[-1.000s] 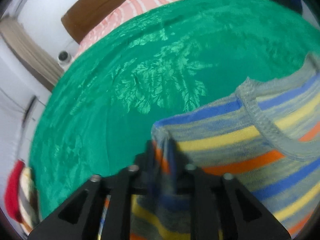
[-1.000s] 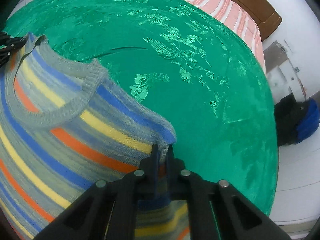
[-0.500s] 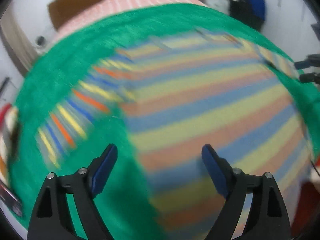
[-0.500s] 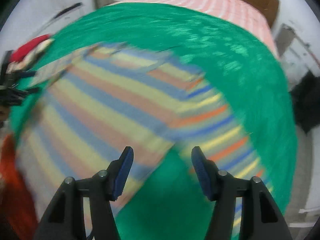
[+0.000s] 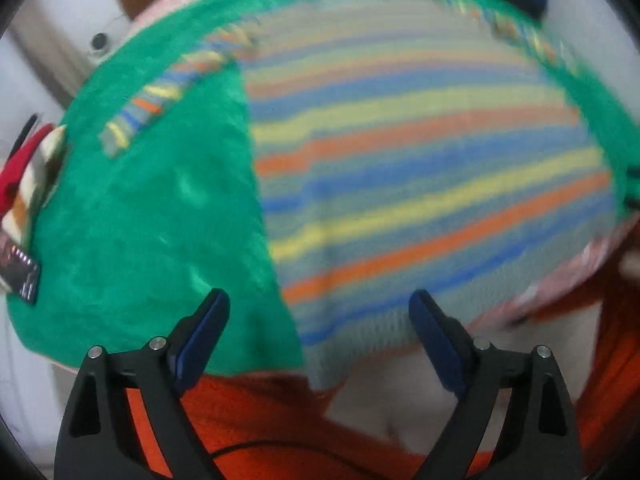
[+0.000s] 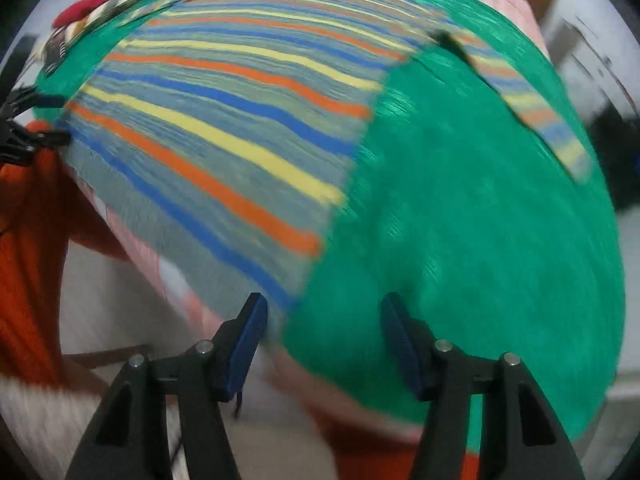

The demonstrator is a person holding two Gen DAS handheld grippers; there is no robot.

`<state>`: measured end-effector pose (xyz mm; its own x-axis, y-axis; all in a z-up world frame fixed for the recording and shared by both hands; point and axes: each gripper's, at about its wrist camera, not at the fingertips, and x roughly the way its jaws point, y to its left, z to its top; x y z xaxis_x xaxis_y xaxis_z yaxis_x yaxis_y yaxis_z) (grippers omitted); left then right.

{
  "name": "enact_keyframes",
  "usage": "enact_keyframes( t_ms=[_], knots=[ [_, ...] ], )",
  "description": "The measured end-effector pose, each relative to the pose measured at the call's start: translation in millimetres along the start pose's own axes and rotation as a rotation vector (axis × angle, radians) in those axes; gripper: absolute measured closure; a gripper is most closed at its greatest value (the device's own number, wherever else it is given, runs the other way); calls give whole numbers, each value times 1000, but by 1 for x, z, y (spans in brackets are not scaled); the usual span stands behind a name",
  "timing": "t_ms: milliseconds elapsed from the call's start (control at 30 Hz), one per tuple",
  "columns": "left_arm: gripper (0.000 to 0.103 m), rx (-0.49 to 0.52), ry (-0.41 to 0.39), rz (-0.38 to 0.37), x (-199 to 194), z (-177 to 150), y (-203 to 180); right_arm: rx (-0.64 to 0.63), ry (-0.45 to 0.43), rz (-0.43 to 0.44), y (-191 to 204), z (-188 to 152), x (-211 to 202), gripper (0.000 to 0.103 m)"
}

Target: Fold small clothes

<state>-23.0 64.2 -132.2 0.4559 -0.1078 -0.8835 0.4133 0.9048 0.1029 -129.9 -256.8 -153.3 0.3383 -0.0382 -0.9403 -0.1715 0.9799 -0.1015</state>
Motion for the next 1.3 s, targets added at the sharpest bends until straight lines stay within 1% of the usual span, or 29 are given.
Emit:
enact_keyframes(
  t_ms=[67,100,133,167,200,233,300,333,400,467,500,600,667,833,933,1100,1300],
  knots=[
    [4,-72,-92,-28,-20,13,6,49,-95,-38,-9,6,-24,42],
    [3,-126,-169,-49,-33,24,8,73,-143,-53,-13,11,-35,41],
    [1,-156,-211,-59,-37,31,9,106,-203,-63,-15,20,-46,35],
    [1,-181,-244,-65,-37,44,10,132,-245,-70,-16,28,-52,22],
    [1,-200,-267,-64,-36,52,9,162,-282,-81,-17,38,-55,15],
    [1,-218,-289,-59,-32,61,8,199,-301,-96,-17,53,-54,5],
    [1,-249,-296,-28,-19,72,6,261,-320,-95,-17,78,-49,4],
    [1,-252,-298,-19,-13,77,3,282,-331,-97,-14,83,-48,4],
    [1,-252,-300,8,-5,77,-2,310,-345,-114,-11,90,-49,4],
    [1,-253,-297,33,1,71,-9,302,-335,-140,-8,96,-50,4],
    [1,-254,-299,33,1,69,-9,285,-330,-162,-4,98,-48,4],
    [1,-256,-296,34,6,59,-15,230,-312,-272,6,98,-45,4],
    [1,-252,-289,30,7,56,-19,227,-299,-304,6,95,-42,4],
    [1,-225,-233,46,14,58,-27,262,-296,-329,1,87,-43,4],
    [1,-216,-223,49,14,55,-28,269,-292,-338,1,85,-43,4],
    [0,-232,-232,76,10,53,-24,263,-284,-345,3,85,-42,4],
    [0,-198,-264,81,5,53,-27,266,-285,-346,3,85,-41,4]
  ],
)
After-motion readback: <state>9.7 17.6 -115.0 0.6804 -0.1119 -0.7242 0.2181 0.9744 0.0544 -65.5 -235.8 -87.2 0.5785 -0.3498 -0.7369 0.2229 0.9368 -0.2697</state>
